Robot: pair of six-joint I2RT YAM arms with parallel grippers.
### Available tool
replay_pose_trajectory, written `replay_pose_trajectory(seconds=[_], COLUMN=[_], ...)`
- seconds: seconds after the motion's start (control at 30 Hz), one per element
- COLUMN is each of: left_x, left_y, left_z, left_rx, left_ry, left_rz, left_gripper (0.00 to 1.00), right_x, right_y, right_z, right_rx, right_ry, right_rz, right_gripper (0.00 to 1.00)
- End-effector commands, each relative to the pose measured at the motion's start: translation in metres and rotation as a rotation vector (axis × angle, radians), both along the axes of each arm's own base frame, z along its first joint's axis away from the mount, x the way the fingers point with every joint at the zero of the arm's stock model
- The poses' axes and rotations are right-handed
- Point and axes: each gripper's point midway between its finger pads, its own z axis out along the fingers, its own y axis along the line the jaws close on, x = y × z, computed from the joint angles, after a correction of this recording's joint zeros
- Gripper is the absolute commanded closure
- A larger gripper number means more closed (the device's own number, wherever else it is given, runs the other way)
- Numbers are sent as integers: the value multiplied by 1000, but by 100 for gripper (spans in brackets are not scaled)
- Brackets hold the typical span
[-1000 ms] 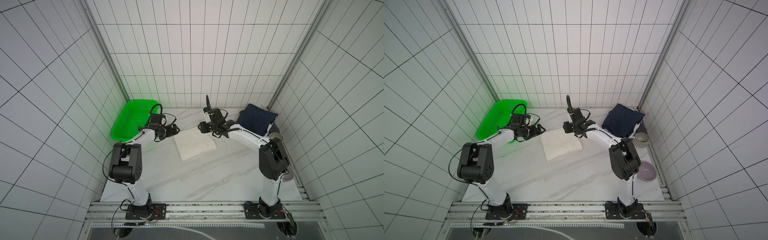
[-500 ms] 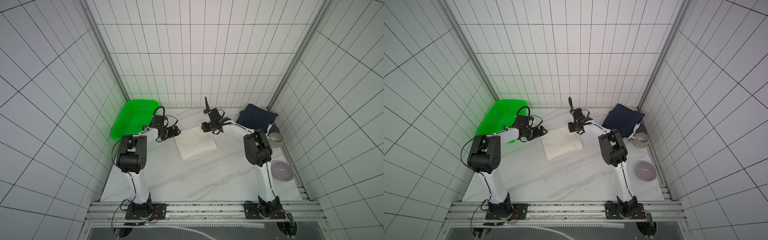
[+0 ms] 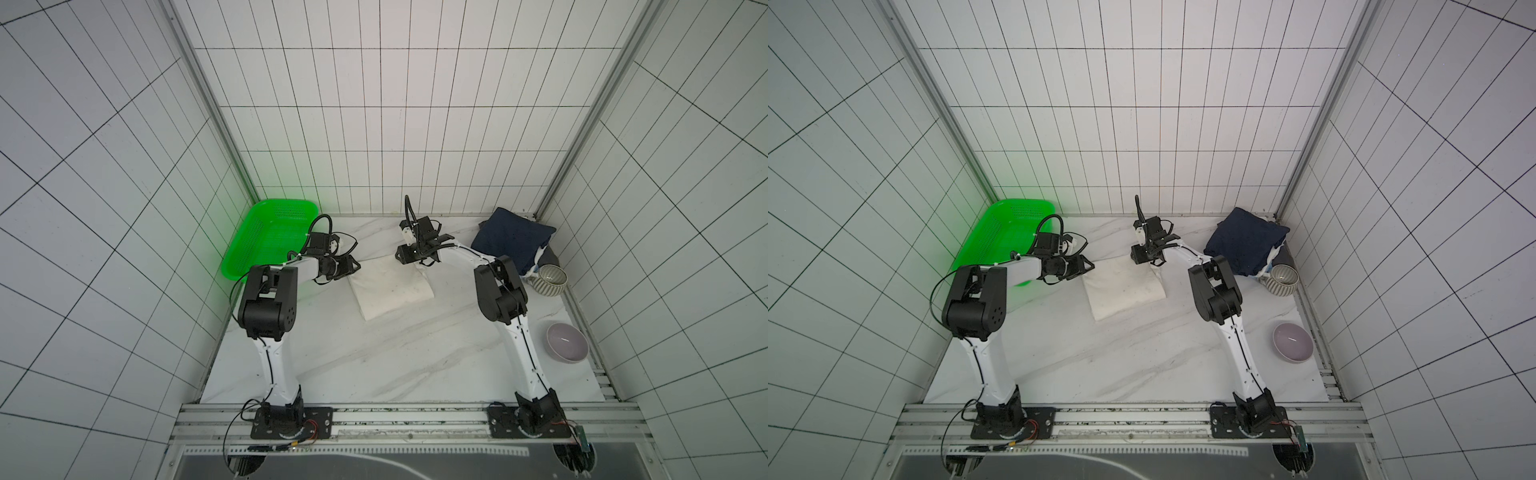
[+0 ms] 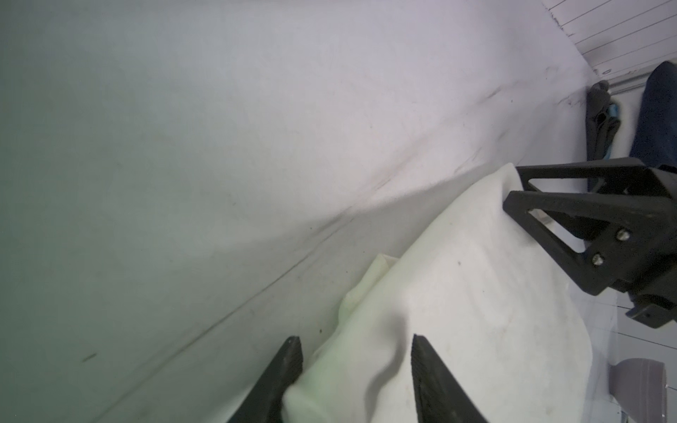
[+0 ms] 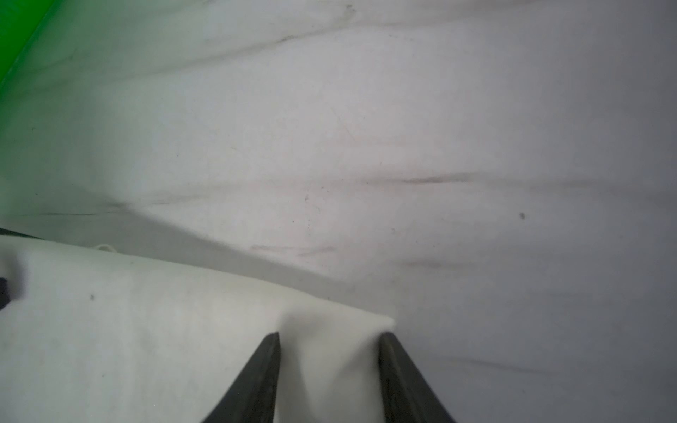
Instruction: Fold and stack the t-shirts
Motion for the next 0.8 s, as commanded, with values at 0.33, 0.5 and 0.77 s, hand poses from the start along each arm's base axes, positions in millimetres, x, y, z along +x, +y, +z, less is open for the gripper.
replay_pose_trajectory(seconds=[0.33, 0.5, 0.77], left_x=[9, 11, 12], left_y=[-10, -13, -17], left_z=[12, 14, 41], left_rx=[-46, -59, -90], left_ry=[-33, -36, -82], left_rz=[-52, -57, -79], left_gripper=[72, 77, 85], right_x=[31, 29, 21], right_y=[2, 9, 4], right_z=[24, 19, 66], right_rx=[93, 123, 137], right_ry=[-27, -2, -41], right_rz=[-2, 2, 1], right_gripper=[38, 50, 90])
